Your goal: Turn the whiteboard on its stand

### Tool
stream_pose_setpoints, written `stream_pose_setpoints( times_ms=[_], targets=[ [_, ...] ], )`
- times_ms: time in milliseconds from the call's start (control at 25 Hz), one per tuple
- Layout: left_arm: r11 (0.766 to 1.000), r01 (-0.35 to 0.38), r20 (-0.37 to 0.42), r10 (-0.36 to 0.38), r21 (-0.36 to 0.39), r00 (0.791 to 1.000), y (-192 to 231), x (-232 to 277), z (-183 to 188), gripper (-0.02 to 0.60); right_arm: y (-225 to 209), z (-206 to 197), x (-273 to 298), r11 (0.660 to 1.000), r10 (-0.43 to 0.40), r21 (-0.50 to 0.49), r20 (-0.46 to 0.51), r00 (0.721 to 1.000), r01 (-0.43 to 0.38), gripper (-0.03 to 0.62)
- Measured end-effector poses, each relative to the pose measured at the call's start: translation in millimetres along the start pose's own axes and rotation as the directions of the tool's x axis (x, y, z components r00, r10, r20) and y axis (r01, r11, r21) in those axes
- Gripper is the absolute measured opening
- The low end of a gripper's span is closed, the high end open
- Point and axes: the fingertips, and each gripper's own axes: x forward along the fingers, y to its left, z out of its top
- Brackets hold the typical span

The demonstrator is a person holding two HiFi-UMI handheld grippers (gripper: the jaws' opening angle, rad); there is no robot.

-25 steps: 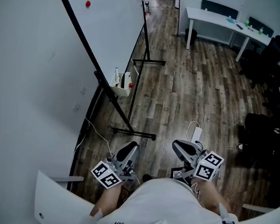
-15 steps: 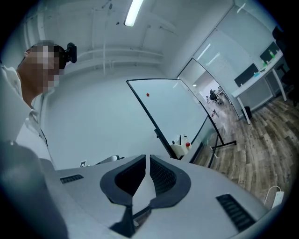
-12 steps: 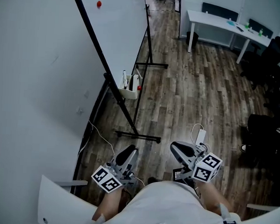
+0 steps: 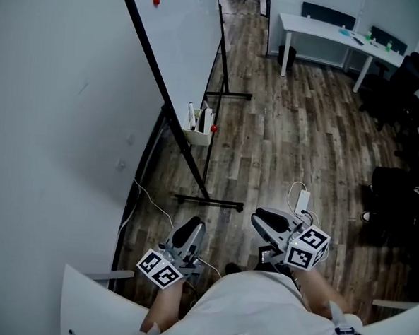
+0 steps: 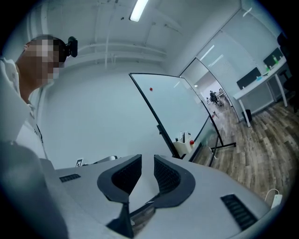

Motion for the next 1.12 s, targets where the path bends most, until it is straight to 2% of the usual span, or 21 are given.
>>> stream_pose_setpoints(
  times_ms=[280, 480, 680, 960, 1120],
  targets=[
    [1.000, -0.023, -0.013, 0.022, -0.011, 1.000, 17, 11, -5, 0.087, -16, 3, 13, 0.999, -0.001, -0.035, -0.021, 1.000, 0.000, 0.087],
    [0.998, -0.055, -0.015, 0.055, 0.014, 0.998, 32, 31, 6, 0.087, -41, 16, 29, 0.996, 0.013, -0.092, -0.059, 0.998, -0.019, 0.086],
    [0.993, -0.107, 0.009, 0.106, 0.042, 0.994, 61, 60, 27, 0.089, -62, 42, 57, 0.988, 0.085, -0.120, -0.066, 0.994, -0.092, 0.083],
    [0.977, -0.203, 0.051, 0.200, 0.064, 0.978, 113, 99, 53, 0.095, -114, 62, 98, 0.988, 0.096, -0.110, -0.088, 0.992, -0.105, 0.083],
    [0.967, -0.249, 0.068, 0.246, 0.049, 0.967, 142, 120, 62, 0.097, -140, 68, 116, 0.989, 0.089, -0.108, -0.125, 0.988, -0.103, 0.083]
  ],
)
